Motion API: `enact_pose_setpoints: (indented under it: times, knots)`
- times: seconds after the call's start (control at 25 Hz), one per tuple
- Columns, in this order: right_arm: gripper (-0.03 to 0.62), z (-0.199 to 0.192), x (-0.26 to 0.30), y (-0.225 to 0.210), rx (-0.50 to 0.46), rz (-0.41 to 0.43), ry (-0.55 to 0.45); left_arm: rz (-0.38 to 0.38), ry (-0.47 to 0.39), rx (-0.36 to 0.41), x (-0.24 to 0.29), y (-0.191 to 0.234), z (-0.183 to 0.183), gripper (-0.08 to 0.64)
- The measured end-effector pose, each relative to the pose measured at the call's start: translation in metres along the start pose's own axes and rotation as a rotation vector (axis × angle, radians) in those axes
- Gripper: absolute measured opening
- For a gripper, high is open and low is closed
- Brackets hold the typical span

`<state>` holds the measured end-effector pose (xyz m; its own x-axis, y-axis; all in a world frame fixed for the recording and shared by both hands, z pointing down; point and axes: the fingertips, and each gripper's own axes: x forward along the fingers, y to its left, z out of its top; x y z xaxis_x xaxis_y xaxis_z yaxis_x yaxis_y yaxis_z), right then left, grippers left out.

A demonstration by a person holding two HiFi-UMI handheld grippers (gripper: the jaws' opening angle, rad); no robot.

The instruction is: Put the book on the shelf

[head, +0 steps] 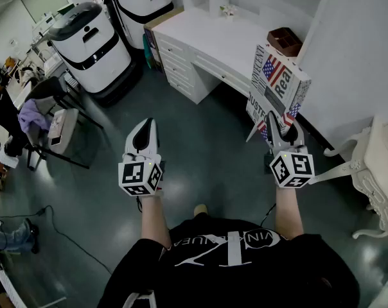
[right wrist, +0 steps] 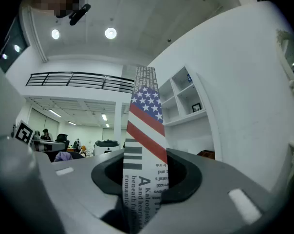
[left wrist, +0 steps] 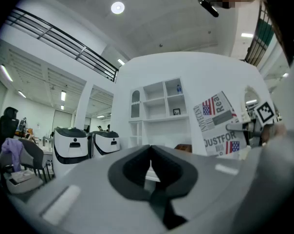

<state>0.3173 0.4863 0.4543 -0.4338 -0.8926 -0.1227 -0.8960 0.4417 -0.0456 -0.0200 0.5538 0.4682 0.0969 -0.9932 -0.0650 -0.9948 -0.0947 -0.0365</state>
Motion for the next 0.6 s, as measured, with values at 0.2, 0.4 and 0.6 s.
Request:
enact_pose_setpoints:
  times: [0.2,0.4,0.6]
  knots:
    - [0.156,-0.005,0.003,0.001,0.008,-0.010,0.000,-0.011,-0.007,-0.016,0.004,0.005,-0.001,0.000]
    - [0.156,-0.011,0.013,0.006,0.017,-0.037,0.001,-0.030,-0.005,-0.012,0.017,0.019,-0.004,0.000]
    - [0.156,-0.019,0.028,0.025,0.011,-0.069,0.011,-0.061,0.008,-0.014,0.026,0.046,-0.011,0.000]
